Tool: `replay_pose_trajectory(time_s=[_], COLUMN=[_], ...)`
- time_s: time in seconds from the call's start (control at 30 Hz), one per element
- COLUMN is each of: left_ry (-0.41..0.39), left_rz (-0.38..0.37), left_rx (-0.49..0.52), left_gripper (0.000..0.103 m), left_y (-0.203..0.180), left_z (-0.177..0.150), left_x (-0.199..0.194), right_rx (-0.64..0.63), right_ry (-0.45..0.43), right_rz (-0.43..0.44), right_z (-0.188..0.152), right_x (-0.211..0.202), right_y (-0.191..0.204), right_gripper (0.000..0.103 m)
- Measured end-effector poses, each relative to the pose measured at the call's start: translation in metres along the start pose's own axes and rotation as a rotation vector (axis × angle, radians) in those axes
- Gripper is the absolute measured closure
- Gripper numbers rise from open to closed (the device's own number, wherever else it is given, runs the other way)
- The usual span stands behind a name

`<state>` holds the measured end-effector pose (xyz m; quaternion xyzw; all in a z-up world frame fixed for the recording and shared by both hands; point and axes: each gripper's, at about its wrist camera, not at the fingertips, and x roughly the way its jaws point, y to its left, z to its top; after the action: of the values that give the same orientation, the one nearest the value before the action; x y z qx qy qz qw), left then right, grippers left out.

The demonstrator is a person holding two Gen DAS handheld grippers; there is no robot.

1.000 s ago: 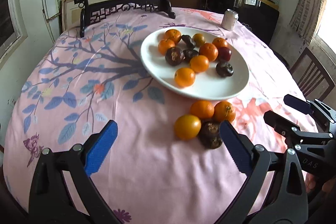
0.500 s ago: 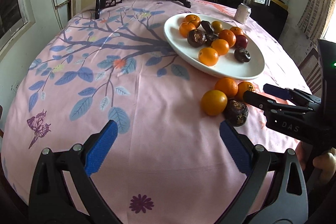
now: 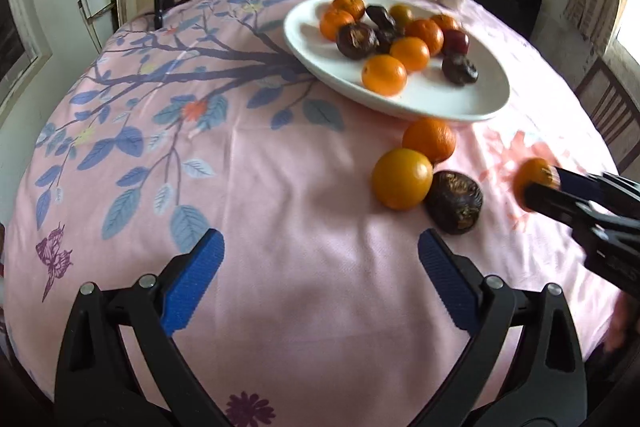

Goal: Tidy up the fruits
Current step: 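Grasp a tangerine with the right tool while the left tool grasps a yellow citrus, then carry the tangerine and yellow citrus onto the white plate and open both tools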

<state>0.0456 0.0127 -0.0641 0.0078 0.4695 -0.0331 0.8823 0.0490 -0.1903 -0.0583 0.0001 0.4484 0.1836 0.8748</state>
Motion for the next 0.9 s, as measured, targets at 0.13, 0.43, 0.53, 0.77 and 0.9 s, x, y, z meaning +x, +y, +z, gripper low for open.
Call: replay_pose_trajectory(time_s=[0.13, 0.43, 0.53, 0.77, 0.9], left_ry=[0.028, 0.008, -0.002, -0.006, -0.004], left_rz=[-0.01, -0.045, -0.044, -0.052, -0.063], left_rx=[0.024, 0.104, 0.104, 0.09, 0.074], left_gripper=[0.005, 0.047, 0.064, 0.065, 0.066], left_y=[-0.012, -0.049, -0.051, -0.049, -0.046], left_z=[0.006, 0.022, 0.025, 0.026, 0.024], left_x=[0.019, 0.03, 0.03, 0.029, 0.026], right_rx=[0.047, 0.07, 0.072, 0.051, 0.054], right_ry=[0.027, 0.013, 0.011, 0.021, 0.019], right_rz=[-0.003, 0.02, 0.024, 0.019, 0.02], right_z=[-0.022, -0.025, -0.025, -0.024, -0.022], right_x=[-0.005, -0.007, -0.008, -0.003, -0.004], right_y=[-0.019, -0.028, -0.028, -0.022, -0.023], right_gripper=[0.063, 0.063, 0.062, 0.062, 0.063])
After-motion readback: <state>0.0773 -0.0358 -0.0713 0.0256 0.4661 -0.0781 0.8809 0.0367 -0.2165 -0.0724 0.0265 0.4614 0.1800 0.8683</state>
